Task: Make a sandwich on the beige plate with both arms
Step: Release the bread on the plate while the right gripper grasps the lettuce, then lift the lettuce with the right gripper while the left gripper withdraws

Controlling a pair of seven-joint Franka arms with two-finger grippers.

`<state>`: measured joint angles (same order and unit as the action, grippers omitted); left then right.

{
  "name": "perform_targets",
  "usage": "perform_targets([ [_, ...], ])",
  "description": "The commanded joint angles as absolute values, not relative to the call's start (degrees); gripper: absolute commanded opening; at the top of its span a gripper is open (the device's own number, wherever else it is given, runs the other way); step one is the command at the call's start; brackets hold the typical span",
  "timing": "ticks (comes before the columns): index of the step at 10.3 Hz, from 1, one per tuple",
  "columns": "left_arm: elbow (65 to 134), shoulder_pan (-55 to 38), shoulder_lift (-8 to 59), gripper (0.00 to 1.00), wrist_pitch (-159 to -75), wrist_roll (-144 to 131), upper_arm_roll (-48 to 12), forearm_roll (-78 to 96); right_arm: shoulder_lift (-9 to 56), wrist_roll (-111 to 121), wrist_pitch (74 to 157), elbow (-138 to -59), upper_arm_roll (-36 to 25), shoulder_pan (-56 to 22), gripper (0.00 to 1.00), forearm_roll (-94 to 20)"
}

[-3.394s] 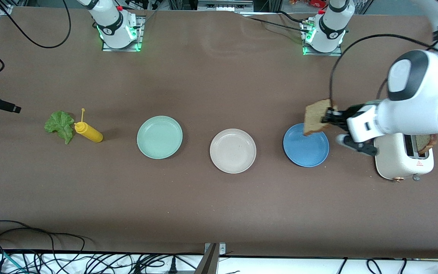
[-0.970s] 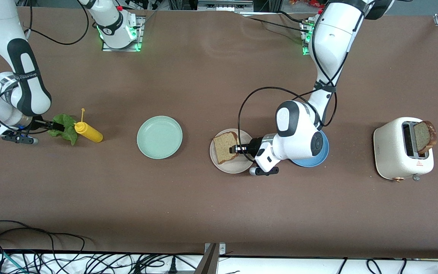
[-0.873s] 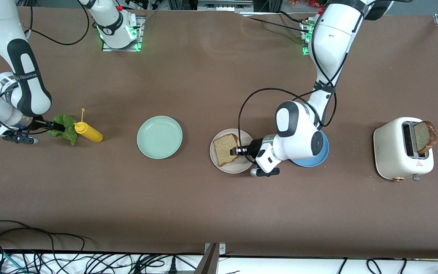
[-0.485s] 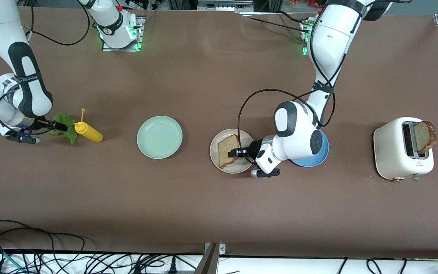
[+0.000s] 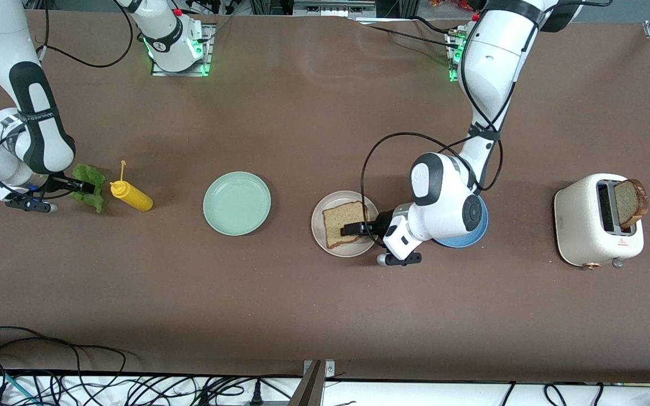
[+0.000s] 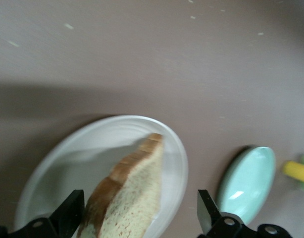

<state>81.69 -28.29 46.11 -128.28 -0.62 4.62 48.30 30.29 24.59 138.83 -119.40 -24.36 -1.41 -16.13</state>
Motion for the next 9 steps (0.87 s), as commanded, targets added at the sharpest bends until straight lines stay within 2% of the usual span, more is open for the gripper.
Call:
perform_targets([
  [1, 80.8, -26.7, 45.4, 1.0, -124.5, -3.0, 4.7, 40.5, 30.5, 26.2, 138.3, -119.2, -23.6, -1.1, 0.0, -17.7],
  [3, 80.6, -24.3, 43.8, 1.0, -119.6, -3.0, 4.7, 35.0, 29.1, 26.9, 134.3, -116.7, -24.3, -1.1, 0.0, -17.6],
  [5, 80.7, -22.3, 42.0, 1.0, -114.4, -3.2, 4.7, 28.3, 28.9, 27.1, 126.4, -111.5, -26.1, -1.1, 0.0, -17.3],
  [9, 80.8, -18.6, 40.2, 1.0, -106.4, -2.6, 4.7, 18.1, 28.9, 25.5, 106.5, -97.7, -28.2, -1.2, 0.0, -16.9],
])
